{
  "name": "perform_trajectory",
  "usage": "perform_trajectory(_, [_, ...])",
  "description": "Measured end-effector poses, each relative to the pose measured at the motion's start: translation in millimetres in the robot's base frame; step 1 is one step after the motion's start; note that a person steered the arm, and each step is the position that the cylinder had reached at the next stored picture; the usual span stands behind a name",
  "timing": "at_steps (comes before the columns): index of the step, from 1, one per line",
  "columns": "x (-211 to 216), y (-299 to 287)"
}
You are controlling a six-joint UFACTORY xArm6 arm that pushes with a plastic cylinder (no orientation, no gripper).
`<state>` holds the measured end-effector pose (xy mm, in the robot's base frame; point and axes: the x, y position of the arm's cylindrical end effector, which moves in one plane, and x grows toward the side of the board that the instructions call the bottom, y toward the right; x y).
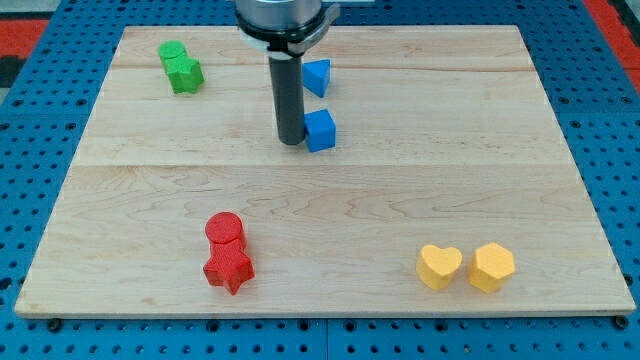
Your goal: Push the blue cube to the right side
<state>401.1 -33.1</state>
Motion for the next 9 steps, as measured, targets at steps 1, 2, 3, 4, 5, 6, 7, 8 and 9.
perform_trajectory(1, [0, -15])
perform_trajectory(2, [-9, 31])
perform_trajectory(3, [-24, 48])
perform_trajectory(4, [-29, 85])
perform_trajectory(5, [-27, 122])
perform_trajectory(6, [-15, 137])
perform_trajectory(7, [3, 146])
perform_trajectory(8, [26, 148])
perform_trajectory(9, [30, 99])
